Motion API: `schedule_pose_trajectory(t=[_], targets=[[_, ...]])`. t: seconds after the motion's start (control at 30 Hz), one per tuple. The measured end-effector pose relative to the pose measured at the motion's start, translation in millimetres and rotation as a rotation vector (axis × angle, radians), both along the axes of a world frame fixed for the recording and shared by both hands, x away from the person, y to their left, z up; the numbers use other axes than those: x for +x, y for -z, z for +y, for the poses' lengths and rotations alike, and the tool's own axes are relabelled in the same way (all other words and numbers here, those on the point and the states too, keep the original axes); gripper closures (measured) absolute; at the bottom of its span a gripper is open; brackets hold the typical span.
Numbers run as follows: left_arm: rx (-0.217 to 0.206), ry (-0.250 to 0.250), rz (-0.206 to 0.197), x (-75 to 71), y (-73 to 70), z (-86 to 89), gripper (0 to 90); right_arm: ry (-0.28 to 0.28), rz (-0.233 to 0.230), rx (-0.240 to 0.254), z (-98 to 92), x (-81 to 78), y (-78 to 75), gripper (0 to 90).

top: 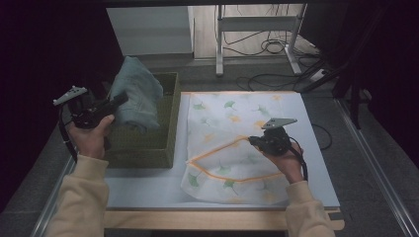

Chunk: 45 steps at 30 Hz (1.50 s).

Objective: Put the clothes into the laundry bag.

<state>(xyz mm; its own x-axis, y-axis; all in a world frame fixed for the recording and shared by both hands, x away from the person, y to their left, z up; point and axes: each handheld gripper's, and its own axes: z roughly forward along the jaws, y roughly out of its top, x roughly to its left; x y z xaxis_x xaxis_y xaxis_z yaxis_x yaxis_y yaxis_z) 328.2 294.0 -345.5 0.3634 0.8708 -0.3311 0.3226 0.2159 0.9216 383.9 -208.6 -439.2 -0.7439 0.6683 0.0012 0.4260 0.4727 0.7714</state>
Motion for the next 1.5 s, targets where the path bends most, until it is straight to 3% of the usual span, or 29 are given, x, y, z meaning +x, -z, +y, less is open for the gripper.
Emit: schedule_pose_trajectory(t=[0.43, 0.7, 1.5], targets=[[0.009, 0.083, -0.066, -20.4, -12.8, -18.7, 74.0, 0.001, -0.001, 0.000, -0.2, -0.2, -0.3, 88.3], [-0.004, 0.125, -0.086, -28.4, -16.5, -27.3, 74.0, 0.003, 0.000, 0.002, -0.5, -0.1, -0.3, 88.2], [-0.011, 0.212, -0.105, -43.0, -19.2, -47.0, 74.0, 0.005, -0.002, -0.002, 0.1, -0.2, 0.0, 88.3]])
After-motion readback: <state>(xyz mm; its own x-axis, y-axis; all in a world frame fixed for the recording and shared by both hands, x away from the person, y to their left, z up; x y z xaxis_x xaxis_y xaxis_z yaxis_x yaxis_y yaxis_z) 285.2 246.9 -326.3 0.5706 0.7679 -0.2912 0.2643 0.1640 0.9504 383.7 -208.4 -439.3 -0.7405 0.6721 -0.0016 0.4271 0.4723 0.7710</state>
